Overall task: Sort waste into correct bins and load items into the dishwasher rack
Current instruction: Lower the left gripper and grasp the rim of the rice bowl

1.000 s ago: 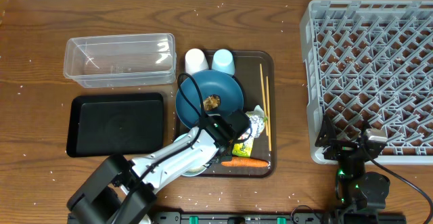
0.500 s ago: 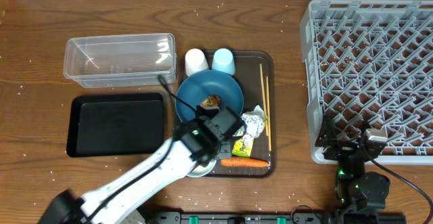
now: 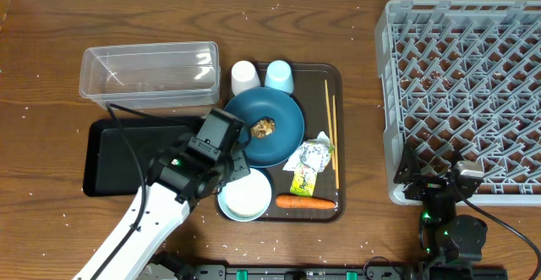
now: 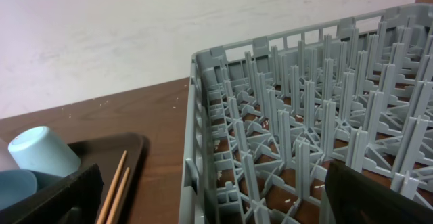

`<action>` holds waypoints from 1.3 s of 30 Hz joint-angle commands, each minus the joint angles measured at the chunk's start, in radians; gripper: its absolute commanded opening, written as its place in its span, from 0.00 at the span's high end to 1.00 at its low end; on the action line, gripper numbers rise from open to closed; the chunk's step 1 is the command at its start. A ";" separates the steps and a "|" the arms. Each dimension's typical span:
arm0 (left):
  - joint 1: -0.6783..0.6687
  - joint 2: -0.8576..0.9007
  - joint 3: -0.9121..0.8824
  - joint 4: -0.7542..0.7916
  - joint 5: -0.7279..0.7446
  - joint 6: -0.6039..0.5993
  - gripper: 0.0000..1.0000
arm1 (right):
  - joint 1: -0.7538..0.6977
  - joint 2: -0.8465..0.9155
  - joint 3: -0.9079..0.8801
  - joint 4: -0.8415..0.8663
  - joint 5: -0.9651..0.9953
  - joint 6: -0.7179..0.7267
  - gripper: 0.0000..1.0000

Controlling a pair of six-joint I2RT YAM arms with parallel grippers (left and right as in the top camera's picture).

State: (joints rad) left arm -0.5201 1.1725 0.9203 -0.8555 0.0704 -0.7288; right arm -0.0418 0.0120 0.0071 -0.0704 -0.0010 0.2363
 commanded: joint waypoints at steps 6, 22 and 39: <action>-0.149 0.173 -0.003 0.045 0.071 -0.090 0.58 | -0.017 -0.003 -0.002 -0.004 0.003 -0.006 0.01; -0.232 0.448 -0.003 0.129 -0.085 -0.175 0.58 | -0.017 -0.003 -0.002 -0.004 0.003 -0.006 0.01; -0.276 0.555 -0.021 0.200 -0.109 -0.201 0.59 | -0.017 -0.003 -0.002 -0.004 0.003 -0.006 0.01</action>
State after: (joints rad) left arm -0.7776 1.6932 0.9142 -0.6628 -0.0200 -0.9176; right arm -0.0418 0.0120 0.0071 -0.0704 -0.0013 0.2363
